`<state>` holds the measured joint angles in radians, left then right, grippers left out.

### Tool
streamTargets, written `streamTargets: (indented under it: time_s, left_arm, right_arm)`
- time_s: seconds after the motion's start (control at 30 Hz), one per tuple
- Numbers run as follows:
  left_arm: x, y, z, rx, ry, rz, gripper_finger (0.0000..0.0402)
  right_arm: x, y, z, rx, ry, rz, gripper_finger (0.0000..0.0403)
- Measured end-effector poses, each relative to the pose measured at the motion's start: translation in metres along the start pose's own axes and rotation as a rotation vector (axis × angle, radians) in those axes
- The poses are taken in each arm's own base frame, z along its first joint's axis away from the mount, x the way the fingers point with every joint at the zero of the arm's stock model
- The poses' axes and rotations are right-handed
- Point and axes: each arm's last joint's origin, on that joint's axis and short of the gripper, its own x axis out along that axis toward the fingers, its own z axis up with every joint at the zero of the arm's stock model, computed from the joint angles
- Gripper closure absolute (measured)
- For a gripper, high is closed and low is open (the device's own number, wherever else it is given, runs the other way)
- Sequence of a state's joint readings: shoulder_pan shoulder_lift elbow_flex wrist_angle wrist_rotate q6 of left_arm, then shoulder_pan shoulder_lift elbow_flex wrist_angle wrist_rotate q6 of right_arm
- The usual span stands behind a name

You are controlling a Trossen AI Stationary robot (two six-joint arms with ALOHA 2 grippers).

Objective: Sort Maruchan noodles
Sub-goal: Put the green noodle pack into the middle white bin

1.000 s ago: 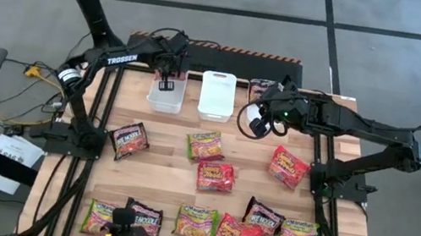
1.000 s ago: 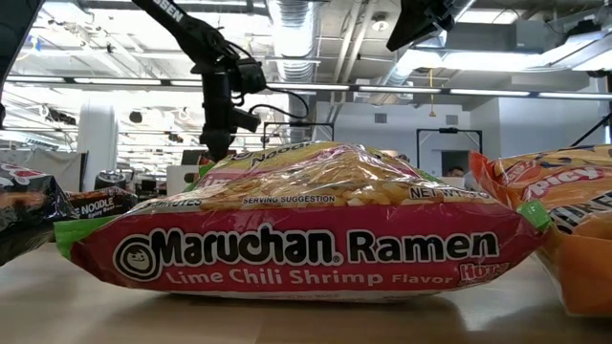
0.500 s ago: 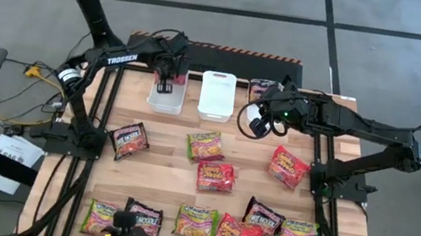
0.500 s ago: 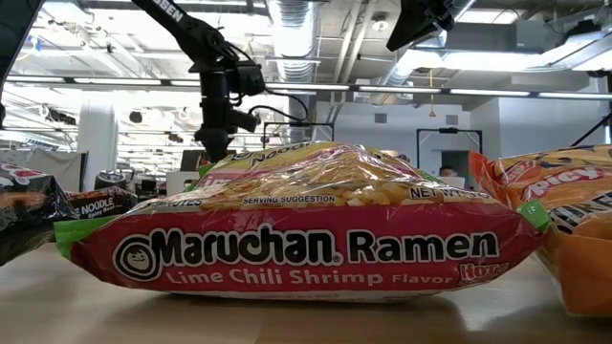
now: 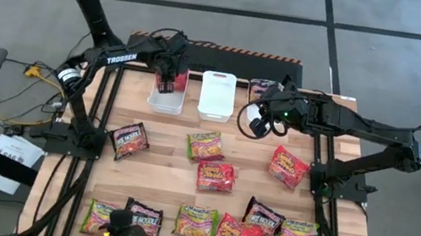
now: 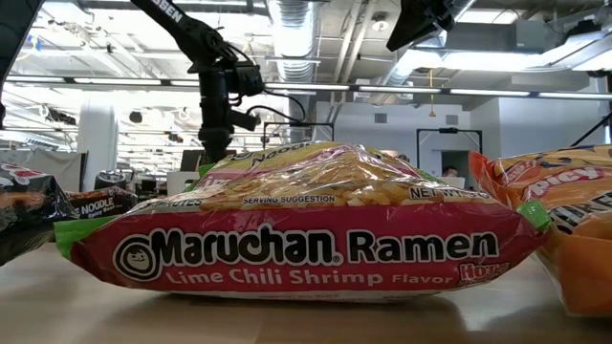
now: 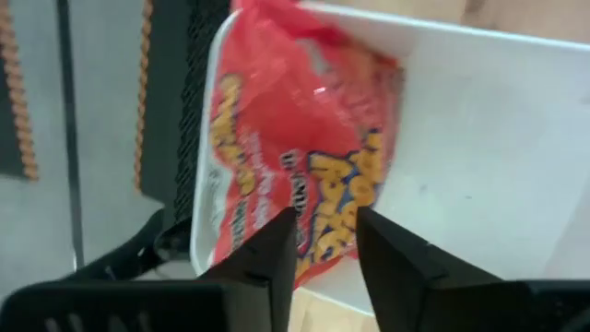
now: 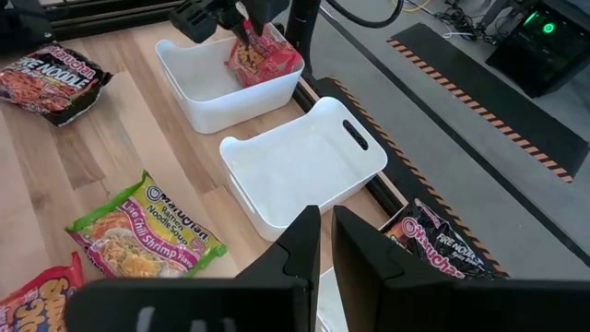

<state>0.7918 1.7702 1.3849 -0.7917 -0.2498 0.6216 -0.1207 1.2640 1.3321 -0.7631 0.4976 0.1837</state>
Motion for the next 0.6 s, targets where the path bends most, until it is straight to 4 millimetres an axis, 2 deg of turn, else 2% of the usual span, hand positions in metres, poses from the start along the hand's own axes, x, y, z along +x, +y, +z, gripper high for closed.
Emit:
streamTargets:
  time_s: [0.13,0.33,0.47,0.6]
  left_arm:
    - [-0.002,0.001,-0.001,-0.033,0.016,0.033,0.0282]
    - [-0.015,0.008,0.003,-0.056,-0.002,0.072,0.0285]
    - [-0.039,0.022,0.011,-0.107,-0.022,0.106,0.0285]
    - [-0.070,0.032,0.017,-0.196,-0.063,0.069,0.0286]
  right_arm:
    - [0.000,0.000,0.000,0.000,0.000,0.000,0.0346]
    - [0.000,0.000,0.000,-0.007,0.000,0.000,0.0346]
    - [0.000,0.000,0.000,-0.008,-0.001,0.000,0.0346]
    - [-0.001,0.002,0.000,-0.014,-0.002,0.009,0.0346]
